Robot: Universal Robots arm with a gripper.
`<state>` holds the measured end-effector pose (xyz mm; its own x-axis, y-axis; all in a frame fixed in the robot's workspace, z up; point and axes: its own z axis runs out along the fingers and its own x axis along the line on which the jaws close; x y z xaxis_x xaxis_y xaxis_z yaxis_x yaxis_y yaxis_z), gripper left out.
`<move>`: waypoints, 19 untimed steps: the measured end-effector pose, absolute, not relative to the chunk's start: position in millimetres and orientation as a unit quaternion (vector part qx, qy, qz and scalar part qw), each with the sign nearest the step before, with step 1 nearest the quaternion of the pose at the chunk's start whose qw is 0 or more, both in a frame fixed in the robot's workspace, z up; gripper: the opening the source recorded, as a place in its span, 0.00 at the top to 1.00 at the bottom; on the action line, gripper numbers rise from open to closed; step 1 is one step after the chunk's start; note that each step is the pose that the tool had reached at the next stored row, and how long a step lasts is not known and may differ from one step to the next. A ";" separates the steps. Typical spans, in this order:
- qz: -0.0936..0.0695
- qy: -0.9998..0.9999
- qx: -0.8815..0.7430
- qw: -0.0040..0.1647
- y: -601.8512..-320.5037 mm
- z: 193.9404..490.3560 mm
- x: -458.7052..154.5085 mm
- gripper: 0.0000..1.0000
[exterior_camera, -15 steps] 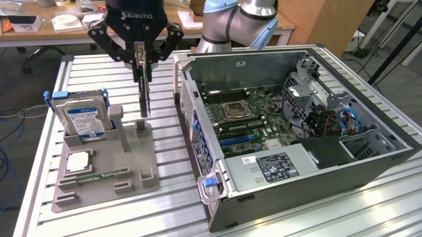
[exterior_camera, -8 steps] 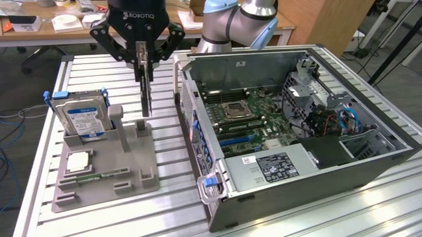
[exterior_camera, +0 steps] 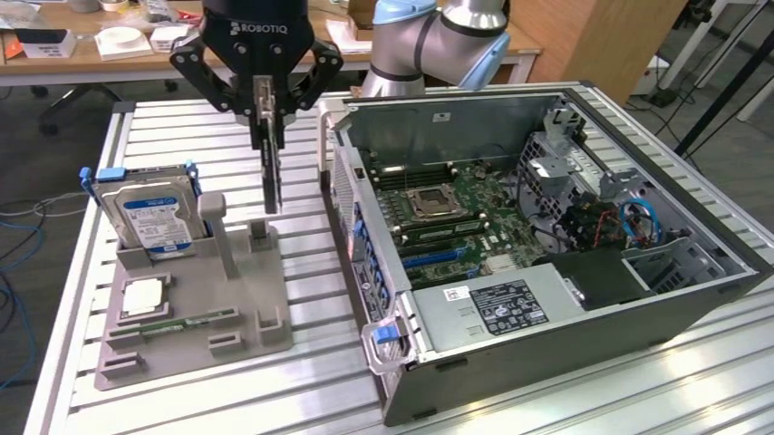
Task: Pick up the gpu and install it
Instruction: 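Pick up the gpu and move the gpu toward the slot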
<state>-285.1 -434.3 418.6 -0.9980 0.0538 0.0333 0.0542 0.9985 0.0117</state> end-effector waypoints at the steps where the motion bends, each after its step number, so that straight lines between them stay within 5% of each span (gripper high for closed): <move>1: -0.006 -0.999 -0.027 0.017 -434.3 418.7 -284.6 0.74; 19: -0.006 -1.000 -0.026 0.017 -434.0 418.6 -267.5 0.74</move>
<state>-267.5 -434.0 418.6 -0.9981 0.0516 0.0334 0.0520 0.9986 0.0117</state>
